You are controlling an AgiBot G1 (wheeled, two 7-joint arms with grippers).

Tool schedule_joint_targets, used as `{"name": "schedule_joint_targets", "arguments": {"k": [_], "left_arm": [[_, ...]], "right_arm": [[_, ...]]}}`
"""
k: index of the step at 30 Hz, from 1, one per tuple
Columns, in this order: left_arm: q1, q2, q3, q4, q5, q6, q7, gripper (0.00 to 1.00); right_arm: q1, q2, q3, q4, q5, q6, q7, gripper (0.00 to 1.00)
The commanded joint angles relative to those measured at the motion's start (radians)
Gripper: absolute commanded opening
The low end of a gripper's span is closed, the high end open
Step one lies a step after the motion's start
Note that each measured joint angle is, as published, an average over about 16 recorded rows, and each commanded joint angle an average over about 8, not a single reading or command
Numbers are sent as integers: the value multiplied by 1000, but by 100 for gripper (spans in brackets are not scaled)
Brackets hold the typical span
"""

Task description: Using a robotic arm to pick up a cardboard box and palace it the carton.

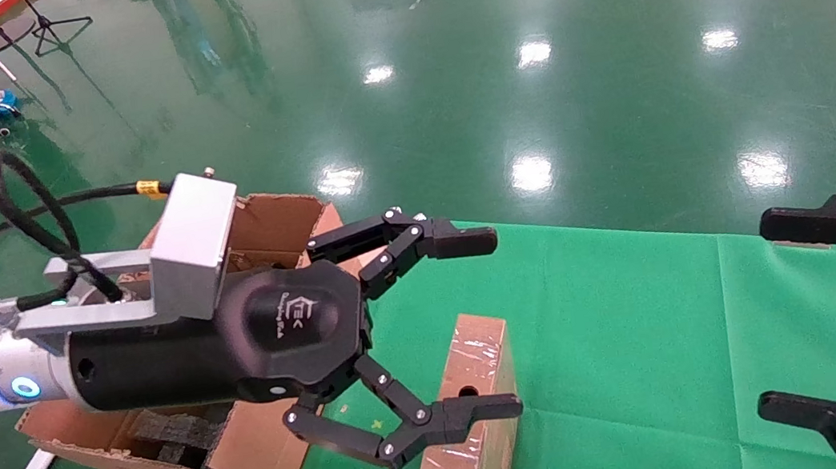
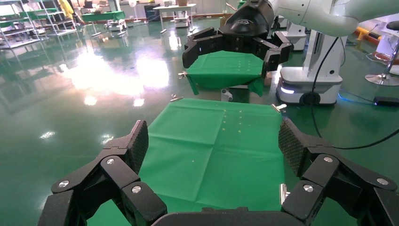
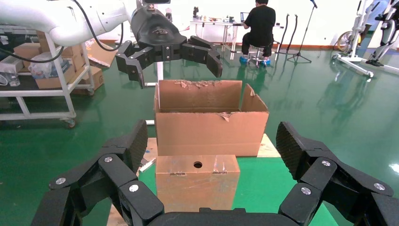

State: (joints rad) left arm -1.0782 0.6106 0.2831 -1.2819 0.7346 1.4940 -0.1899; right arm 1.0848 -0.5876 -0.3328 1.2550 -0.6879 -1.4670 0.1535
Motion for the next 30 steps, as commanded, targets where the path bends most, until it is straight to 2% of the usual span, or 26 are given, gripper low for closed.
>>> {"name": "schedule_joint_targets", "arguments": {"k": [1,13,14,18,21,22,26,30], "left_arm": [[0,0,0,0,0,0,0,100],[0,0,0,0,0,0,0,100],[0,0,0,0,-1,0,0,100],[0,-3,1,0,6,0,0,100],[-6,-23,12,-7,51,-8,-7,100],[-9,-31,19,-9,71,-13,-14,100],[-38,-58,49,-33,176,-41,-50,100],[-82,-52,75,-59,243,-59,-73,100]], "right_arm": [[0,0,0,0,0,0,0,100],[0,0,0,0,0,0,0,100],[0,0,0,0,0,0,0,90],[0,0,0,0,0,0,0,40],[0,0,0,0,0,0,0,3],[0,0,0,0,0,0,0,0],[0,0,0,0,0,0,0,0],[0,0,0,0,0,0,0,0]]}}
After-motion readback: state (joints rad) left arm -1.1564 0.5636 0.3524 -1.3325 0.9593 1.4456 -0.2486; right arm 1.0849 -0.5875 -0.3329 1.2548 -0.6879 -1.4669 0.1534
